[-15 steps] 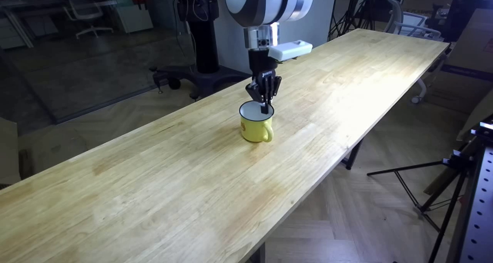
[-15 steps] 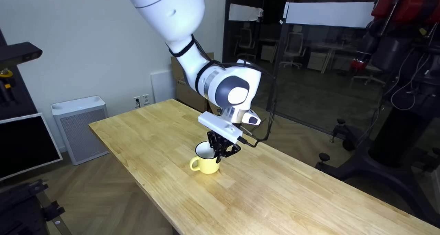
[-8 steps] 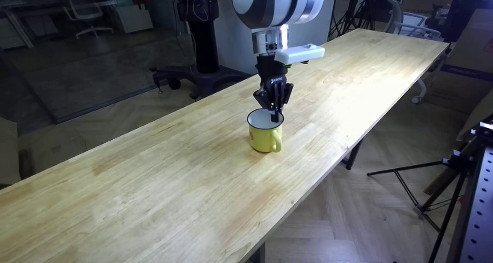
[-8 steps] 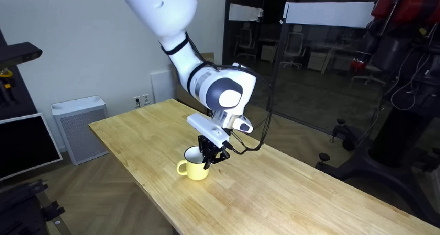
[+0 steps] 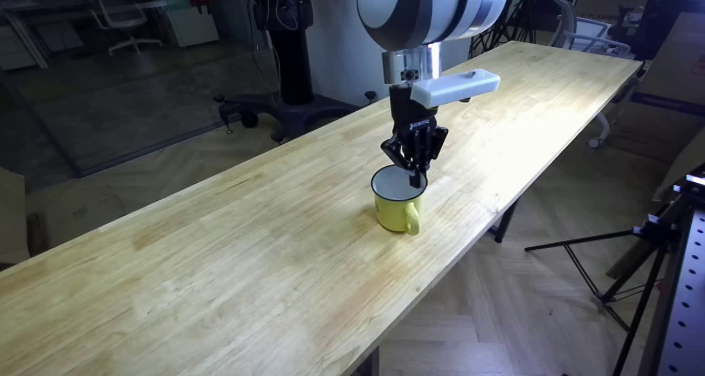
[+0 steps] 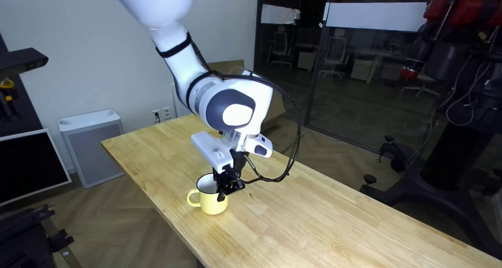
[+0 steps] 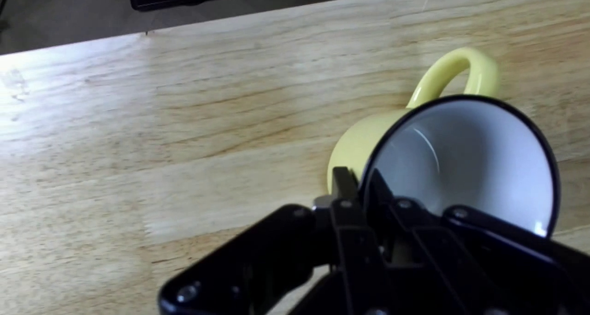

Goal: Move the mug backward

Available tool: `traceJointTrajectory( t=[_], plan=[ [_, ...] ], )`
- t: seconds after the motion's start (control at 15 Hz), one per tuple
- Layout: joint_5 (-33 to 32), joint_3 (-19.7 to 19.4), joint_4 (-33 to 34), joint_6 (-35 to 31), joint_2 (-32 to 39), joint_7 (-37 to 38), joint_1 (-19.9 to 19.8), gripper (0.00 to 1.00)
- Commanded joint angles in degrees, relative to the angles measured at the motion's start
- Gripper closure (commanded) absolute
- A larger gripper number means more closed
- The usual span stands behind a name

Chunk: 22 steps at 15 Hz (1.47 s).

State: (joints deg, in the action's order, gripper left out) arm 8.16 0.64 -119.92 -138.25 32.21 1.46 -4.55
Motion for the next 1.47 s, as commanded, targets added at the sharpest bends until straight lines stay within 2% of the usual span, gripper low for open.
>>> traceJointTrajectory(
  t=[0.0,0.4,0.47,0.53,1.13,1.27,1.4],
  plan=[
    [0.6,-1.6,-6.9,-4.8,-5.3,4.8,1.9,0.97],
    [4.8,-0.3,-11.7,-9.8,-7.9,3.6,0.3,0.97],
    [5.5,-0.3,-12.3,-10.4,-8.2,3.5,0.2,0.65],
    [6.2,-0.2,-12.8,-11.3,-8.6,3.3,0.0,0.64],
    [4.5,-2.1,-17.2,-15.2,-14.4,7.1,2.7,0.04],
    [1.5,-3.5,-18.4,-16.9,-15.7,9.4,4.5,0.00],
    [-4.3,-6.4,-19.4,-19.5,-16.4,13.5,7.3,0.00]
  ],
)
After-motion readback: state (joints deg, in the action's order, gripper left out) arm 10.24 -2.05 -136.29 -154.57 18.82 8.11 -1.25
